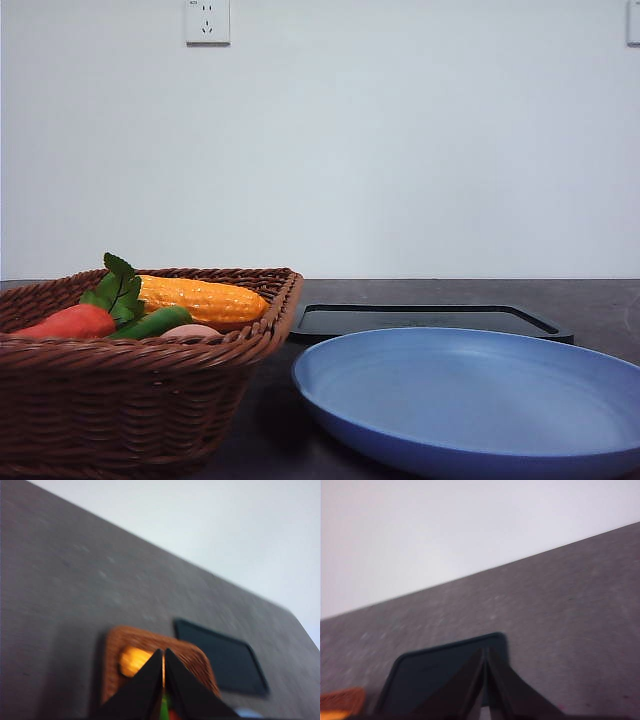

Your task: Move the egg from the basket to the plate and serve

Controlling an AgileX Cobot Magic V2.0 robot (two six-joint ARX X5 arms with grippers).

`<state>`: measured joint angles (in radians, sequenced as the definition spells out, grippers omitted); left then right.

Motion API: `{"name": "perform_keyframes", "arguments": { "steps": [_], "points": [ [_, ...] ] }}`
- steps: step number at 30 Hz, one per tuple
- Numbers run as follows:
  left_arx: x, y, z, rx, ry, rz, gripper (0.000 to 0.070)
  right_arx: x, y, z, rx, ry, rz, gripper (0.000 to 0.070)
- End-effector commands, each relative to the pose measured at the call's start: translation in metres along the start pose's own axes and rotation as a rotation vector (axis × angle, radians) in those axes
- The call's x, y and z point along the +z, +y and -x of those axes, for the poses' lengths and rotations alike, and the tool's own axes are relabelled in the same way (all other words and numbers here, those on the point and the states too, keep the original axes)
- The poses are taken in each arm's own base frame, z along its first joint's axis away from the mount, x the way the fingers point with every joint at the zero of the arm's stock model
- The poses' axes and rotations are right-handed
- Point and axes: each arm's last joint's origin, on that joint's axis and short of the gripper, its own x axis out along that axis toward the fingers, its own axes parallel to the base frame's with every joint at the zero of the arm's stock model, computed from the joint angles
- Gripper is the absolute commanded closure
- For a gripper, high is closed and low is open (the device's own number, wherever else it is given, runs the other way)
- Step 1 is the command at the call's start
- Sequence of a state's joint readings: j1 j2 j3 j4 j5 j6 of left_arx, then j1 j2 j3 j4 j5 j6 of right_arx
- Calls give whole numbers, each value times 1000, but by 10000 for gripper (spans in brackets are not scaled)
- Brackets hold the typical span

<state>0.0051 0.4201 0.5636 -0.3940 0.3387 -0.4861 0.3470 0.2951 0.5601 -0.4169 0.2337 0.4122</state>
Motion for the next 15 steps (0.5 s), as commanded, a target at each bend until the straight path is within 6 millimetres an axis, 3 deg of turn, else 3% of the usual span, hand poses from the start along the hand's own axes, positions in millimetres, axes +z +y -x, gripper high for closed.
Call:
{"name": "perform_keyframes", "arguments": {
  "steps": [1, 8, 15],
  "points": [
    [11, -7, -3, -49, 55, -53, 700, 7, 5, -2, 28, 36, 38, 700],
    [31, -19, -22, -113, 325, -113, 700, 14, 19, -26, 77, 320, 125, 700],
    [26, -27, -41, -160, 545, -129, 700, 3, 28, -53, 178, 646, 173, 700]
  ]
}}
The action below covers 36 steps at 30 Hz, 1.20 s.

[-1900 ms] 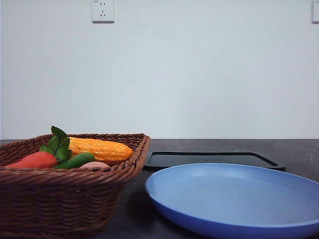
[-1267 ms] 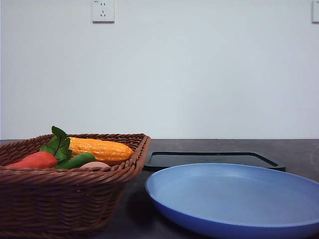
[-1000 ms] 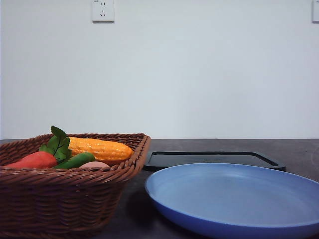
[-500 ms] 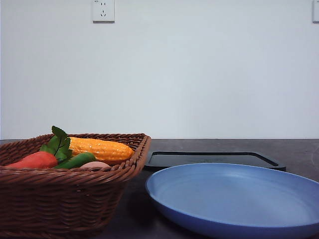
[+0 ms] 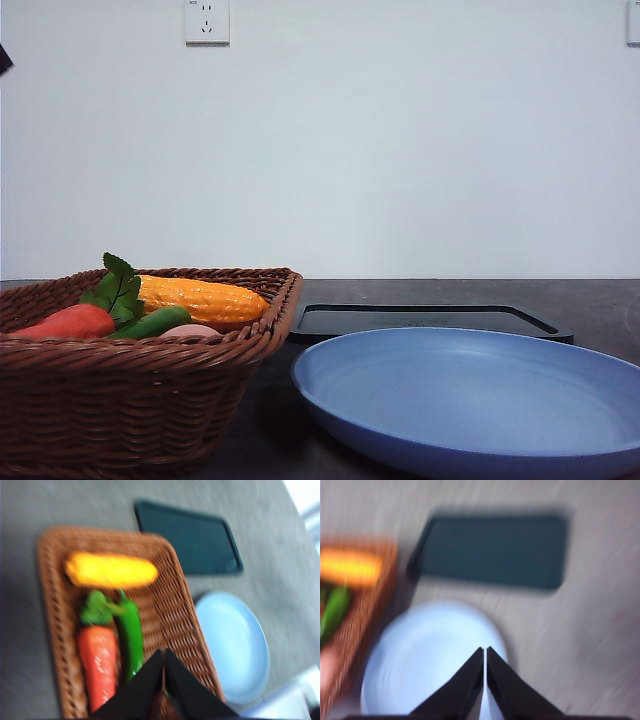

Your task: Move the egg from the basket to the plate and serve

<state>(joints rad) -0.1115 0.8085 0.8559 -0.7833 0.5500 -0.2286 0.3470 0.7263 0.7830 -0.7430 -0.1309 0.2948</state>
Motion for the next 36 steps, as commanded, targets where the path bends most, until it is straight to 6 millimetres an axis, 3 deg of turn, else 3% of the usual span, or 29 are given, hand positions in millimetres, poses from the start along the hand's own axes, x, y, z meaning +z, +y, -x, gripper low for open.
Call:
{"name": "perform_keyframes", "arguments": {
  "steps": [1, 4, 7, 10, 19, 25, 36],
  "points": [
    [3, -3, -3, -37, 28, -40, 699, 2, 2, -6, 27, 53, 35, 698],
    [2, -4, -11, -69, 84, -30, 641, 3, 2, -17, 57, 115, 30, 601],
    [2, -4, -16, -75, 116, -24, 475, 2, 1, -25, 46, 167, 17, 468],
    [1, -5, -19, -82, 132, -23, 371, 0, -3, -33, 11, 231, 3, 432],
    [-1, -10, -21, -103, 150, -45, 359, -29, -20, -78, -44, 431, -50, 431],
    [-1, -10, -21, -103, 150, -45, 360, -49, -37, -102, 51, 473, -157, 431],
    [-1, -11, -22, -108, 154, -49, 360, -53, -53, -124, 160, 480, -256, 455]
  ]
}}
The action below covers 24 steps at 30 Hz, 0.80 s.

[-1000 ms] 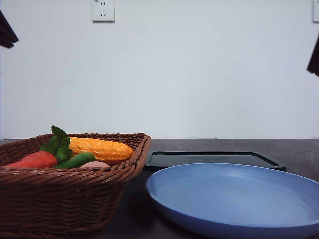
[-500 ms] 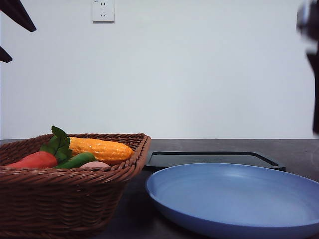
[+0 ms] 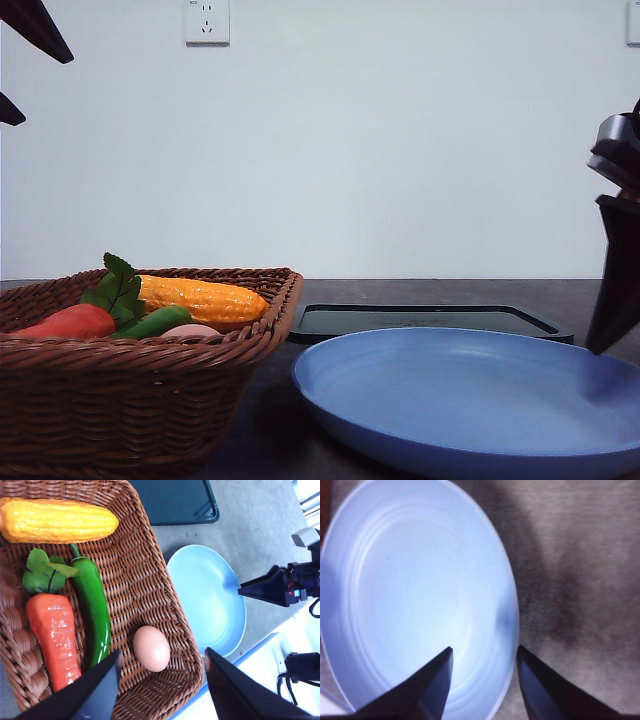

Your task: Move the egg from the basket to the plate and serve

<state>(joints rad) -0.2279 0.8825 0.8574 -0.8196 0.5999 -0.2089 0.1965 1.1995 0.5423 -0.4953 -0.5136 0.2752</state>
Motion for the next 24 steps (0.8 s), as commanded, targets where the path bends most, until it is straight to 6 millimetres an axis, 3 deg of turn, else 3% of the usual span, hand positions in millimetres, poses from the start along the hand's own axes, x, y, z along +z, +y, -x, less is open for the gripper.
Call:
{"name": "perform_keyframes", "arguments": {
  "steps": [1, 4, 10, 13, 17, 24],
  "points": [
    [4, -3, 1, -7, -6, -20, 360, 2, -2, -5, 1, 19, -16, 455],
    [4, -3, 1, -8, -6, -21, 360, 5, -6, -9, -3, 20, -24, 488],
    [3, -3, 1, -10, -4, -23, 360, 8, -8, -8, -4, -12, -40, 699],
    [4, -3, 0, -11, -9, -31, 351, 8, -8, -7, -5, -15, -45, 700],
    [6, -7, -1, -43, -20, -55, 280, 8, -9, -4, -5, -23, -48, 700],
    [3, -25, -13, -105, 20, -110, 274, 5, -6, 15, 0, -91, -47, 700]
  ]
}}
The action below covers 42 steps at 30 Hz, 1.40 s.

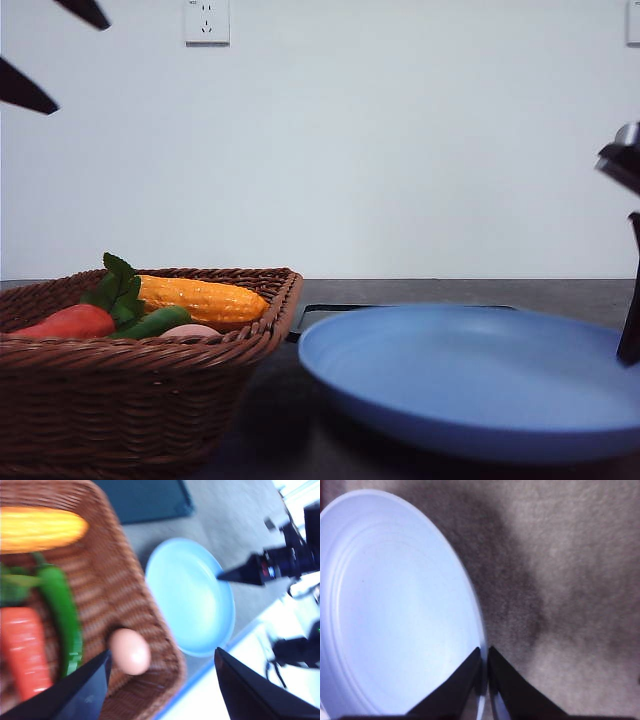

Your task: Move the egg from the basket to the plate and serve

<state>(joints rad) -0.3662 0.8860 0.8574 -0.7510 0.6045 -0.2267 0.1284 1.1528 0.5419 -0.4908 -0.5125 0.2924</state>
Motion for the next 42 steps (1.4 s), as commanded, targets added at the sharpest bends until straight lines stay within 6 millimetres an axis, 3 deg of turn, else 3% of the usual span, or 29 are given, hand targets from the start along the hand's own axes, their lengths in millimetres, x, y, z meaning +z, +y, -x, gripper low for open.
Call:
{"name": "perform_keyframes", "arguments": {
  "steps": [1, 6, 16, 25, 31, 42],
  "points": [
    [4, -6, -4, 1, -2, -14, 274, 2, 1, 4, 11, -25, 0, 700],
    [2, -17, -26, 85, 57, -54, 274, 2, 3, 12, 17, -67, 5, 700],
    [0, -32, -90, 252, 267, -120, 274, 1, 4, 14, 19, -68, 7, 700],
    [10, -35, -134, 344, 400, -93, 275, 1, 4, 14, 21, -68, 8, 700],
    [3, -24, -154, 394, 501, -69, 295, 1, 4, 14, 21, -68, 9, 700],
    [-3, -15, -170, 437, 545, -63, 295, 1, 4, 14, 21, -68, 11, 700]
  ]
}}
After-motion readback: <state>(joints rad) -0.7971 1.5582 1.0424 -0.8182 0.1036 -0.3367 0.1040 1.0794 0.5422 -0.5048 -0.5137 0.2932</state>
